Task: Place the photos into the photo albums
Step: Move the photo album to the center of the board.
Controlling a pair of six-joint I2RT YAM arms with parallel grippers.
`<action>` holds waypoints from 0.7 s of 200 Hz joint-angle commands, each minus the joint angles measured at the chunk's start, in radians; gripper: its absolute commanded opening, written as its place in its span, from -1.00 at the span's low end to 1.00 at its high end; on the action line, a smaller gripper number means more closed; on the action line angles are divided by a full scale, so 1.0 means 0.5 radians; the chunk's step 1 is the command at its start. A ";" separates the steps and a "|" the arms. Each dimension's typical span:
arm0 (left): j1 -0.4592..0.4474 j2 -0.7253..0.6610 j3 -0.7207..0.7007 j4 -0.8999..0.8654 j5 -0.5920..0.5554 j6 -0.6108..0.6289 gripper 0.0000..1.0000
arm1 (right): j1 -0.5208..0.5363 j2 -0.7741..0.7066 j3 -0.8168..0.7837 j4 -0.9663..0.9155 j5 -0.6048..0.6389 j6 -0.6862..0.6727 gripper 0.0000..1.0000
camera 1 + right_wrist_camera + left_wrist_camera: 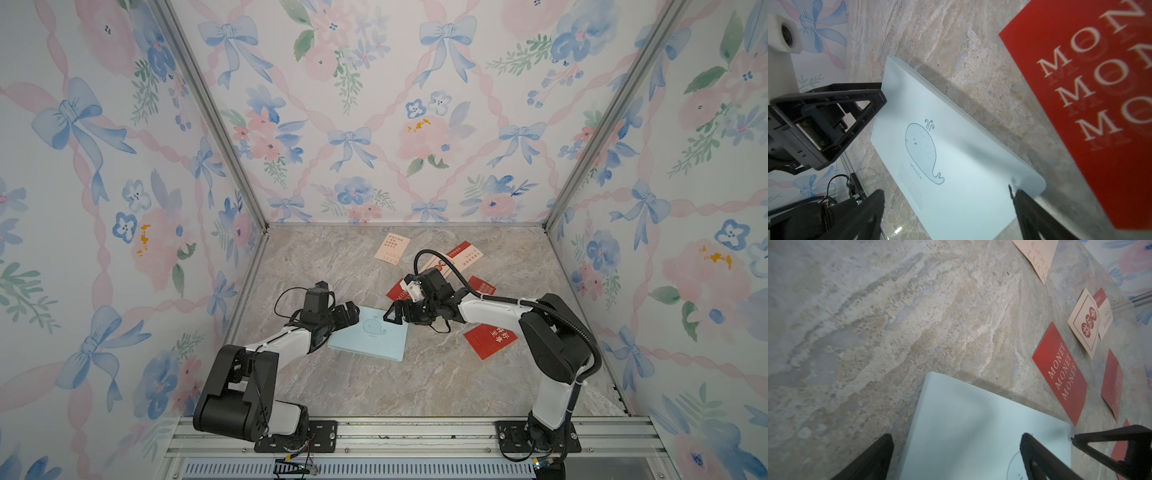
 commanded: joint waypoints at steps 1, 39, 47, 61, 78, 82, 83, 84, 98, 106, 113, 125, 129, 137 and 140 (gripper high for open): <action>-0.025 -0.042 -0.073 -0.048 0.094 -0.072 0.96 | 0.011 0.006 0.010 -0.085 0.044 0.001 0.95; -0.156 -0.123 -0.140 -0.048 0.094 -0.172 0.96 | -0.138 -0.147 -0.110 -0.124 0.079 -0.034 0.95; -0.204 -0.119 -0.143 -0.048 0.088 -0.189 0.96 | -0.169 -0.171 -0.123 -0.151 0.081 -0.049 0.95; -0.271 -0.104 -0.136 -0.045 0.078 -0.220 0.96 | -0.200 -0.193 -0.129 -0.208 0.077 -0.089 0.95; -0.334 -0.087 -0.130 -0.045 0.056 -0.248 0.96 | -0.201 -0.208 -0.137 -0.239 0.071 -0.110 0.95; -0.346 -0.085 -0.131 -0.045 0.047 -0.253 0.96 | -0.198 -0.212 -0.143 -0.240 0.068 -0.113 0.95; -0.346 -0.086 -0.133 -0.045 0.044 -0.253 0.96 | -0.197 -0.212 -0.142 -0.243 0.068 -0.113 0.95; -0.348 -0.087 -0.133 -0.045 0.043 -0.254 0.96 | -0.197 -0.214 -0.144 -0.243 0.066 -0.113 0.95; -0.374 -0.085 -0.140 -0.043 0.035 -0.278 0.96 | -0.187 -0.221 -0.155 -0.286 0.081 -0.131 0.95; -0.384 -0.093 -0.153 -0.045 0.040 -0.289 0.96 | -0.192 -0.238 -0.186 -0.292 0.103 -0.135 0.95; -0.390 -0.100 -0.165 -0.045 0.040 -0.296 0.96 | -0.204 -0.258 -0.220 -0.288 0.116 -0.134 0.95; -0.403 -0.130 -0.187 -0.045 0.037 -0.312 0.96 | -0.235 -0.300 -0.286 -0.266 0.117 -0.126 0.95; -0.406 -0.140 -0.195 -0.045 0.034 -0.315 0.96 | -0.245 -0.312 -0.304 -0.262 0.117 -0.126 0.95; -0.411 -0.161 -0.207 -0.045 0.032 -0.322 0.96 | -0.265 -0.335 -0.330 -0.271 0.113 -0.125 0.95; -0.416 -0.165 -0.211 -0.045 0.032 -0.325 0.96 | -0.272 -0.342 -0.337 -0.280 0.111 -0.127 0.95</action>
